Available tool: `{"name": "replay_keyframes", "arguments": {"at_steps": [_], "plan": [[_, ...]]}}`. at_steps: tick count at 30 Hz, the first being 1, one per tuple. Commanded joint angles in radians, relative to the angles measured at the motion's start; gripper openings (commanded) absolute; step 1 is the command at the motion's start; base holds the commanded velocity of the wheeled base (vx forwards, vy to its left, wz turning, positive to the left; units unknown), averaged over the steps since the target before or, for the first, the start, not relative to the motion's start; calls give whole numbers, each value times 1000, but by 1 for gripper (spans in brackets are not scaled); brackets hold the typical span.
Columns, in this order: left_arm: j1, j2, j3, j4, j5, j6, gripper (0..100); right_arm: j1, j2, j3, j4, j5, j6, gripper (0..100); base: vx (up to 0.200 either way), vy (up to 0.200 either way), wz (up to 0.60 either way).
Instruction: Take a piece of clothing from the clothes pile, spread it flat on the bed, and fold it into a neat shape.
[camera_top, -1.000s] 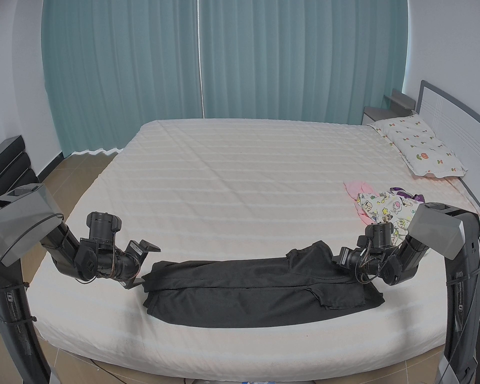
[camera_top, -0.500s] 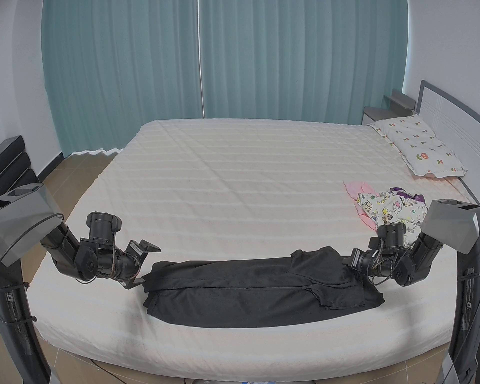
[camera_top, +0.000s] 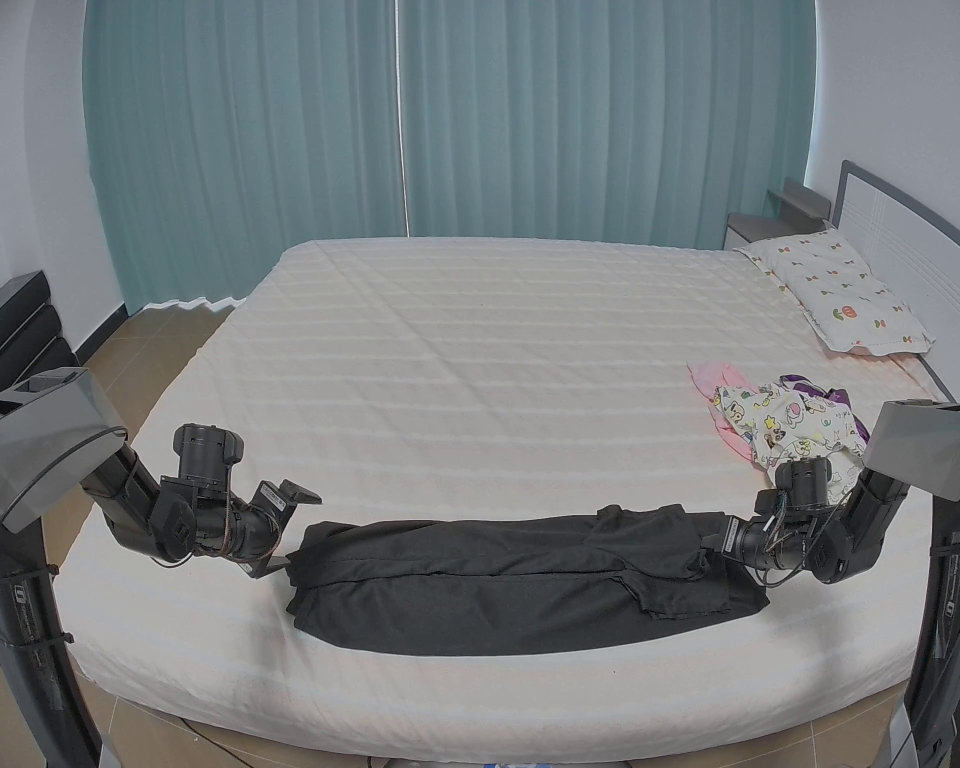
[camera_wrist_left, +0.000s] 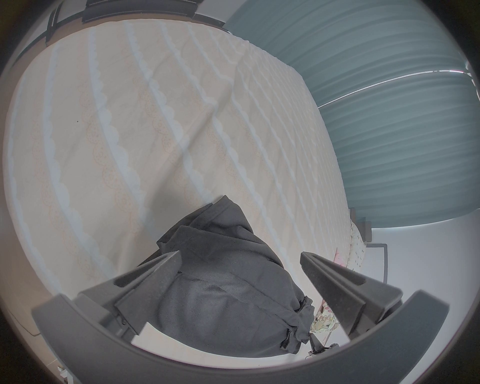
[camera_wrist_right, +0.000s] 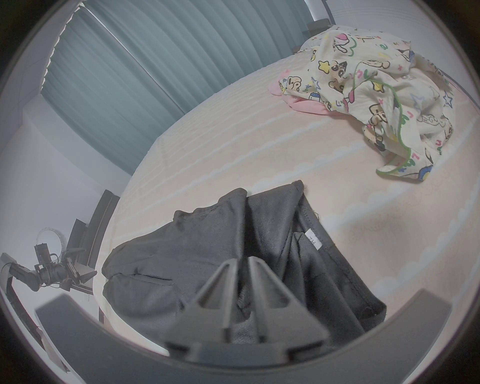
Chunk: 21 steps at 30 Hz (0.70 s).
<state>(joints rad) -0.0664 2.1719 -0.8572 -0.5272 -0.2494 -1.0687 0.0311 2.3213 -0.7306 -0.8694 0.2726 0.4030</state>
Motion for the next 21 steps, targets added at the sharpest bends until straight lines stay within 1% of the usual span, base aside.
{"name": "replay_keyframes", "arguments": {"at_steps": [1,4,8,9,10,12,13,14,15,17,21], "plan": [[-1,3,1,0,4,0,100,0,-17,17,-5,-1,10,100,0,0,0],[-1,3,3,0,4,1,100,-2,-30,20,-14,-3,17,100,0,0,0],[-18,-6,12,0,24,4,100,10,-88,73,-19,-19,88,100,0,0,0],[-27,-11,18,1,39,4,100,16,-111,91,-19,-33,123,100,0,0,0],[-33,-12,21,1,47,4,100,23,-123,102,-19,-42,140,100,0,0,0],[-56,-12,23,9,94,6,100,56,-164,142,-19,-90,217,100,0,0,0],[-59,-12,23,10,108,7,100,64,-171,151,-19,-105,237,100,0,0,0],[-62,-12,24,15,133,18,100,81,-178,168,-19,-134,281,100,0,0,0],[-62,-14,26,19,136,26,100,87,-180,174,-19,-145,295,100,0,0,0],[-61,-26,41,72,139,78,100,112,-186,194,-19,-194,367,100,0,0,0],[-62,-41,43,162,144,98,100,122,-183,212,-19,-234,447,100,0,0,0]]}}
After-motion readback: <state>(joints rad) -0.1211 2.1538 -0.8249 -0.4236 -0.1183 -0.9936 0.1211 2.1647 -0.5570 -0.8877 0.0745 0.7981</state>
